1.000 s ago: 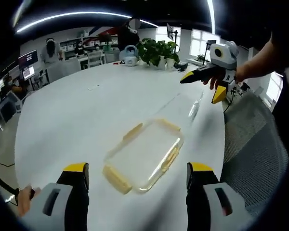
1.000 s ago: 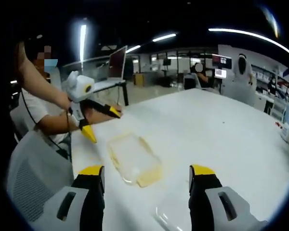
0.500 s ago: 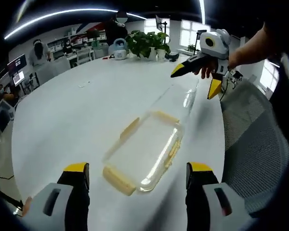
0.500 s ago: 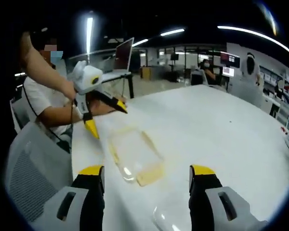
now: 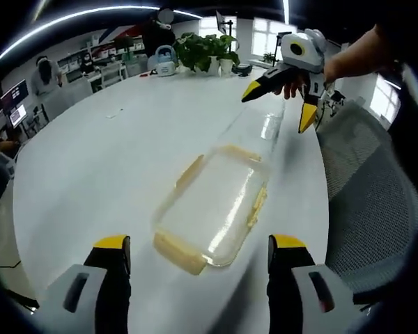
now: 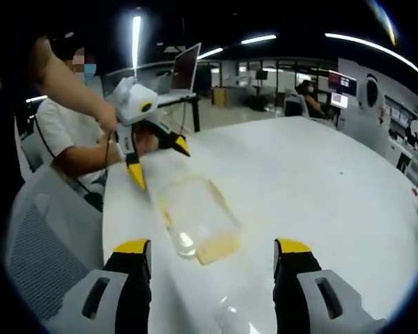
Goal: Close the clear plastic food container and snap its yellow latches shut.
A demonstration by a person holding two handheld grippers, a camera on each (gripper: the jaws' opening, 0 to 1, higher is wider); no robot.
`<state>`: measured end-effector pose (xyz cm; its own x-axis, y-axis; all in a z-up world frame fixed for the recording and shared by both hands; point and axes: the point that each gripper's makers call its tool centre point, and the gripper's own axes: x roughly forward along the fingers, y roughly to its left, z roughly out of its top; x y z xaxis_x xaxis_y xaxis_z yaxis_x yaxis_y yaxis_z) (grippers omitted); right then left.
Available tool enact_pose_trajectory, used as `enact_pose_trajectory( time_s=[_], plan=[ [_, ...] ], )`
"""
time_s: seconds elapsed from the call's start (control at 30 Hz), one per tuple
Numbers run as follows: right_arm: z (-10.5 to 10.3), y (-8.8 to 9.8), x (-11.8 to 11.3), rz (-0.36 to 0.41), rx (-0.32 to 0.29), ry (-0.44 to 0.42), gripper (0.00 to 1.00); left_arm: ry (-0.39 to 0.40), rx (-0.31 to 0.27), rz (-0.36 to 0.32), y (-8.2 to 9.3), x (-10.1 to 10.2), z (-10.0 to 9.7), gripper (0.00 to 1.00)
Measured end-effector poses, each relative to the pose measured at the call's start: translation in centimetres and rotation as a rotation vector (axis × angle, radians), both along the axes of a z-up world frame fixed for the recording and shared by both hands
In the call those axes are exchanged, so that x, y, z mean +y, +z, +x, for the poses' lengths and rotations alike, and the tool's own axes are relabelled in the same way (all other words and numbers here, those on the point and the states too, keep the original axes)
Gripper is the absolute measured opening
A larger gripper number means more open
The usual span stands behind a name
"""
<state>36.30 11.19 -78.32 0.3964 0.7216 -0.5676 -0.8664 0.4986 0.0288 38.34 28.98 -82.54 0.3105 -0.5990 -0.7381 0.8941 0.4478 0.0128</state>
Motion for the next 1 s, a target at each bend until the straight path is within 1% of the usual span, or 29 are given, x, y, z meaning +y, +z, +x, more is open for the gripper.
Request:
enact_pose_trajectory(
  time_s=[0.17,0.3,0.4,0.47,0.5,0.63,0.77,0.9,1.0],
  plan=[
    [-0.3,-0.4,0.5,-0.029,0.005,0.046,0.71,-0.050,0.001,0.042,-0.6,0.1,-0.1,0.81],
    [0.0,-0.6,0.8,-0.035,0.013,0.059,0.71,-0.078,0.006,0.056,-1.0,0.1,0.0,0.80],
    [0.0,-1.1,1.0,-0.049,0.025,0.076,0.72,-0.092,0.008,0.069,-1.3,0.2,0.1,0.80],
    [-0.2,-1.6,1.1,-0.060,0.046,0.082,0.71,-0.116,0.010,0.089,-1.5,0.3,-0.1,0.80],
    [-0.2,-1.7,1.2,-0.060,0.043,0.086,0.71,-0.125,0.010,0.096,-1.7,0.3,-0.1,0.80],
    [-0.3,-2.0,1.3,-0.075,0.047,0.102,0.71,-0.132,0.021,0.096,-1.9,0.4,-0.1,0.80],
    [-0.1,-2.4,1.3,-0.094,0.057,0.118,0.70,-0.178,0.023,0.134,-2.6,0.6,-0.1,0.79],
    [0.0,-3.1,1.3,-0.127,0.064,0.145,0.69,-0.241,0.026,0.177,-3.1,0.9,0.0,0.78],
    [0.0,-3.7,1.5,-0.163,0.062,0.183,0.68,-0.290,0.025,0.204,-3.3,1.1,0.1,0.75]
  ],
)
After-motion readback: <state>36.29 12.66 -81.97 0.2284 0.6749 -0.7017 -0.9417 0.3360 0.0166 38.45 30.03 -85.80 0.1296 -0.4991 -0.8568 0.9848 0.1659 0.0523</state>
